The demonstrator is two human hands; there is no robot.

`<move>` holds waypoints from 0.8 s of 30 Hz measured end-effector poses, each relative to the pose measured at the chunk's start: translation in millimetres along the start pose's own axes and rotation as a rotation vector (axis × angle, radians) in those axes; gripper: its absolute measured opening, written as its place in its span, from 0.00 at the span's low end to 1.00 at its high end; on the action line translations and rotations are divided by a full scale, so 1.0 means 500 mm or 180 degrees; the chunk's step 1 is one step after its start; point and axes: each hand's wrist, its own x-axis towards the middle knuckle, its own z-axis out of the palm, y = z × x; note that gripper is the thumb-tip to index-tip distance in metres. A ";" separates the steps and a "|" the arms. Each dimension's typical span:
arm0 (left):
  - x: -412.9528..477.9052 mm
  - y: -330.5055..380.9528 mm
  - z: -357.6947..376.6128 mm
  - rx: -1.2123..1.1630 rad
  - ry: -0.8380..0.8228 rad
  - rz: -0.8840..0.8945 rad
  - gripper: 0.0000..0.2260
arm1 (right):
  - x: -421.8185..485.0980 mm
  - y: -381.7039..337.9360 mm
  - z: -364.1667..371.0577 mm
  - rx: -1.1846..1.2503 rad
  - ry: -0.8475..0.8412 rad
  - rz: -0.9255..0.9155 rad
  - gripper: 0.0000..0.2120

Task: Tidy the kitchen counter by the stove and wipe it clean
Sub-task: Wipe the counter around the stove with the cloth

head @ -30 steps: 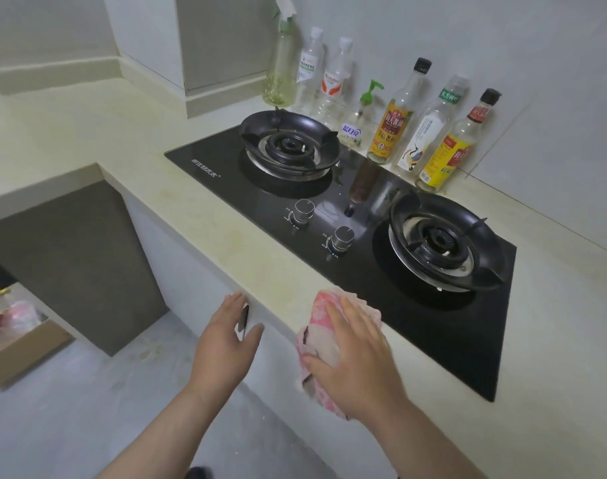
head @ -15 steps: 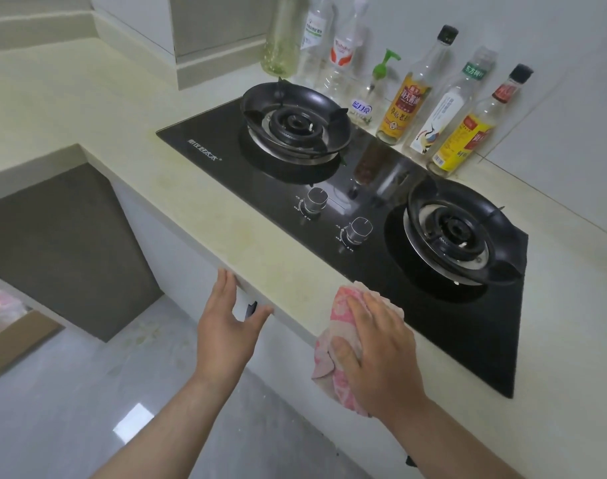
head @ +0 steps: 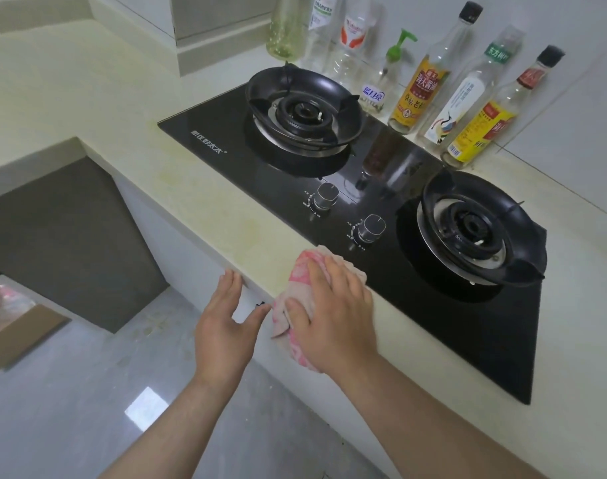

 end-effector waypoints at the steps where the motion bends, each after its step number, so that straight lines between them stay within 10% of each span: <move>1: 0.002 -0.001 -0.002 -0.0002 0.0022 0.0003 0.31 | 0.007 -0.007 0.001 0.0019 -0.0021 -0.0015 0.33; 24: 0.032 0.005 -0.023 -0.0026 0.0246 -0.0106 0.28 | -0.042 0.070 -0.003 0.0127 -0.0141 -0.0173 0.32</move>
